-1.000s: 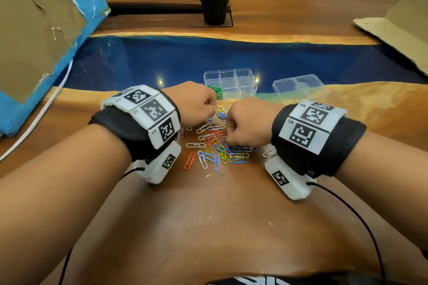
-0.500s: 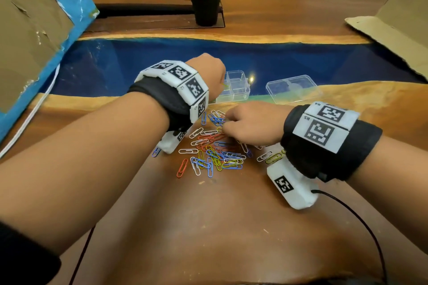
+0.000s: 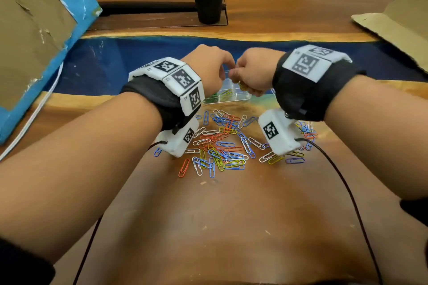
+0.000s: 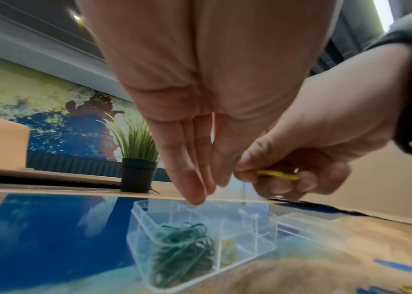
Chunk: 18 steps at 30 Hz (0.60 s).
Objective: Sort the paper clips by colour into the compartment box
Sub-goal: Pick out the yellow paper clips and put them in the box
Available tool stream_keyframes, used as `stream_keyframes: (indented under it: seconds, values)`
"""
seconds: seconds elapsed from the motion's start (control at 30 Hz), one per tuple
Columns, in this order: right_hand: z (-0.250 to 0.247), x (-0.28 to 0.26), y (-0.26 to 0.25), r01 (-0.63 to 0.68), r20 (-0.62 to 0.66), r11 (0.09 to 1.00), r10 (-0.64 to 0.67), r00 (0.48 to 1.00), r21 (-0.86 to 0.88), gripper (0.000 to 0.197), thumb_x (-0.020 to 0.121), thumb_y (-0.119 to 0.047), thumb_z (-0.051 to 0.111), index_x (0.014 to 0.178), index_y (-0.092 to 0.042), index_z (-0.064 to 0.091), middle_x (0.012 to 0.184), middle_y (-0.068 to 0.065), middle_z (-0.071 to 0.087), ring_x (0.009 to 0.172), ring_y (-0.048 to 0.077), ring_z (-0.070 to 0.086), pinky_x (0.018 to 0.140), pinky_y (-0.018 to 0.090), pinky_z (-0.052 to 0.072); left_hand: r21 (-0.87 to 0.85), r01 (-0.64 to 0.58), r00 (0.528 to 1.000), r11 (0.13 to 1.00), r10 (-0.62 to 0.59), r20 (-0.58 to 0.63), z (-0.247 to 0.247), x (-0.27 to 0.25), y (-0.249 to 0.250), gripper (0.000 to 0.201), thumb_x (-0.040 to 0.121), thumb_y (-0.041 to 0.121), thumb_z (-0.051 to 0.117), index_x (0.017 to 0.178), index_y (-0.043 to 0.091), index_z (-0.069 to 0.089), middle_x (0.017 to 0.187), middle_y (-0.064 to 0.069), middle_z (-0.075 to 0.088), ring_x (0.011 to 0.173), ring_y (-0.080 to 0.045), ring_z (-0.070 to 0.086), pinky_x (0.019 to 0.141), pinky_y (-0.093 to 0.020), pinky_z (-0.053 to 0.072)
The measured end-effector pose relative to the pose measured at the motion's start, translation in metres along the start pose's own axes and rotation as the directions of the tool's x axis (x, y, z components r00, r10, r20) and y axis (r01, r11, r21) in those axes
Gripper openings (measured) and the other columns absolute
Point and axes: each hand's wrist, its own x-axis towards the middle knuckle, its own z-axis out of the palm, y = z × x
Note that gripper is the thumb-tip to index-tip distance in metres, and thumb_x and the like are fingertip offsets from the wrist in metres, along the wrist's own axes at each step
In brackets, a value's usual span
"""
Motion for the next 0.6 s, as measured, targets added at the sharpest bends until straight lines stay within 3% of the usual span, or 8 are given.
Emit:
stream_keyframes:
  seconds: [0.07,0.13,0.23,0.3,0.4,0.43,0.53,0.6]
  values:
    - [-0.001,0.006,-0.011,-0.009,0.005,1.0,0.009,1.0,-0.009,0.024,0.097,-0.024,0.051,0.082,-0.007,0.06,0.069,0.008,0.057,0.06,0.021,0.051,0.062,0.03,0.048,-0.009,0.026,0.999,1.0,-0.026,-0.018,-0.002,-0.004,-0.007,0.038,0.089,0.009,0.052,0.124,0.024,0.057,0.108,0.0,0.068,0.104,-0.02,0.06,0.091,-0.036,0.049]
    - [0.001,0.012,-0.018,0.004,-0.031,0.991,-0.008,0.999,-0.136,0.026,0.094,-0.027,0.056,0.096,-0.003,0.066,0.082,0.009,0.068,0.071,0.023,0.059,0.079,0.033,0.053,-0.011,0.053,0.998,0.999,-0.053,-0.027,-0.004,-0.008,-0.015,0.031,0.088,0.011,0.052,0.116,0.022,0.06,0.102,0.0,0.068,0.099,-0.02,0.06,0.088,-0.034,0.05]
    - [0.007,0.017,-0.025,0.033,-0.077,0.966,-0.054,0.996,-0.257,0.029,0.091,-0.03,0.059,0.104,-0.006,0.066,0.096,0.01,0.073,0.089,0.028,0.07,0.089,0.041,0.055,0.003,0.104,0.995,0.995,-0.104,0.003,-0.007,-0.018,-0.026,0.016,0.086,0.017,0.057,0.1,0.02,0.064,0.077,0.007,0.058,0.077,-0.017,0.056,0.082,-0.032,0.049]
    - [0.011,0.016,-0.028,0.047,-0.077,0.955,-0.072,0.994,-0.294,0.027,0.091,-0.027,0.059,0.108,-0.006,0.065,0.093,0.009,0.069,0.096,0.028,0.069,0.086,0.037,0.055,0.033,0.123,0.992,0.992,-0.124,0.028,-0.008,-0.025,-0.033,0.011,0.085,0.022,0.059,0.096,0.021,0.064,0.075,0.008,0.056,0.075,-0.017,0.055,0.08,-0.03,0.046]
    - [0.012,0.013,-0.032,0.067,-0.097,0.949,-0.102,0.99,-0.308,0.022,0.092,-0.02,0.057,0.106,-0.008,0.068,0.074,0.004,0.063,0.091,0.025,0.067,0.06,0.026,0.046,0.078,0.145,0.987,0.986,-0.15,0.056,-0.007,-0.034,-0.044,0.007,0.083,0.025,0.063,0.089,0.026,0.062,0.094,0.003,0.064,0.092,-0.021,0.06,0.085,-0.034,0.049]
    - [0.012,0.011,-0.032,0.076,-0.099,0.948,-0.112,0.989,-0.31,0.02,0.092,-0.018,0.057,0.105,-0.009,0.069,0.071,0.003,0.062,0.087,0.024,0.066,0.057,0.025,0.044,0.096,0.152,0.985,0.984,-0.159,0.07,-0.005,-0.036,-0.046,0.009,0.083,0.026,0.064,0.091,0.027,0.063,0.098,0.002,0.065,0.095,-0.021,0.06,0.086,-0.034,0.049]
    - [0.01,0.008,-0.03,0.111,-0.108,0.948,-0.149,0.983,-0.298,0.019,0.092,-0.012,0.055,0.104,-0.013,0.069,0.086,0.003,0.064,0.089,0.025,0.066,0.067,0.03,0.047,0.129,0.136,0.984,0.982,-0.149,0.099,-0.001,-0.04,-0.047,0.019,0.083,0.027,0.066,0.102,0.024,0.065,0.096,0.004,0.056,0.09,-0.017,0.053,0.084,-0.03,0.044]
    - [0.01,0.004,-0.027,0.129,-0.113,0.955,-0.164,0.98,-0.269,0.018,0.092,-0.01,0.055,0.102,-0.017,0.068,0.09,0.001,0.06,0.082,0.023,0.063,0.067,0.028,0.047,0.108,0.111,0.985,0.988,-0.123,0.119,-0.001,-0.042,-0.043,0.017,0.083,0.027,0.067,0.099,0.024,0.065,0.089,0.008,0.054,0.085,-0.013,0.05,0.082,-0.027,0.043]
